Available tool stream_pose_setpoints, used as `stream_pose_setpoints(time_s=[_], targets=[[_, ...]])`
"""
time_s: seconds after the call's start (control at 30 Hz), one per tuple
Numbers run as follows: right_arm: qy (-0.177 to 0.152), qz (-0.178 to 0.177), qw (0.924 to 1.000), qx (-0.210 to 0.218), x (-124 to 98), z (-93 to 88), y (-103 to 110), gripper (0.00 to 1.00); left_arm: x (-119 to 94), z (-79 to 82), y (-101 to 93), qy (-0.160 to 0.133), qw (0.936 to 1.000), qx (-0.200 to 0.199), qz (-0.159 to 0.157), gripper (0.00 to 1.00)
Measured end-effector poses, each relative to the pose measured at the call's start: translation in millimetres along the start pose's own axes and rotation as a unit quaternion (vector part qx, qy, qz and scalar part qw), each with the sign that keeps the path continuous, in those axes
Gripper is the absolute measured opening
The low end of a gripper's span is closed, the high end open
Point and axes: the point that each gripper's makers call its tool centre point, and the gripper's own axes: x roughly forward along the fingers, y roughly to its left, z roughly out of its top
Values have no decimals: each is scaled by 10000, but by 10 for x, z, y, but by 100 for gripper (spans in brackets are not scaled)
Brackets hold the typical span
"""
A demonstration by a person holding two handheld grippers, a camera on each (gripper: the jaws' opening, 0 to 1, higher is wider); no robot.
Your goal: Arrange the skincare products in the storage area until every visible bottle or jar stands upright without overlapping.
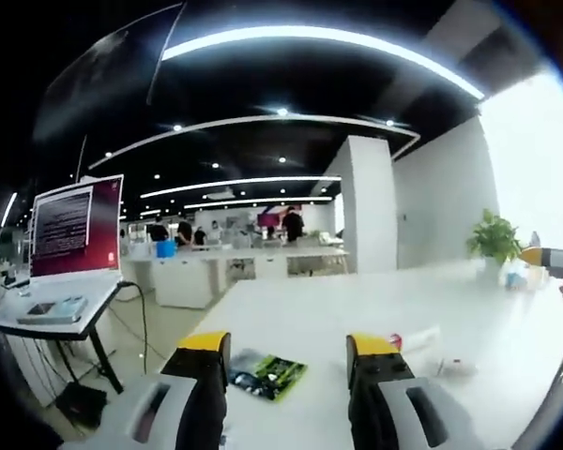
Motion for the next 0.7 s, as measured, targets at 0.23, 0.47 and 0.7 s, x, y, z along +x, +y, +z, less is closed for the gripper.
stream_pose_setpoints(time_s=[0.23, 0.47, 0.7], targets=[[133, -24, 9997, -180, 145, -16, -195, 56, 6, -16, -17, 45, 10000, -54, -58, 52], [230, 55, 9992, -338, 292, -15, -368, 55, 20, -44, -32, 114, 9999, -7, -78, 52], [266, 39, 9976, -632, 324, 43, -613, 53, 34, -63, -10, 154, 9999, -6, -42, 52]])
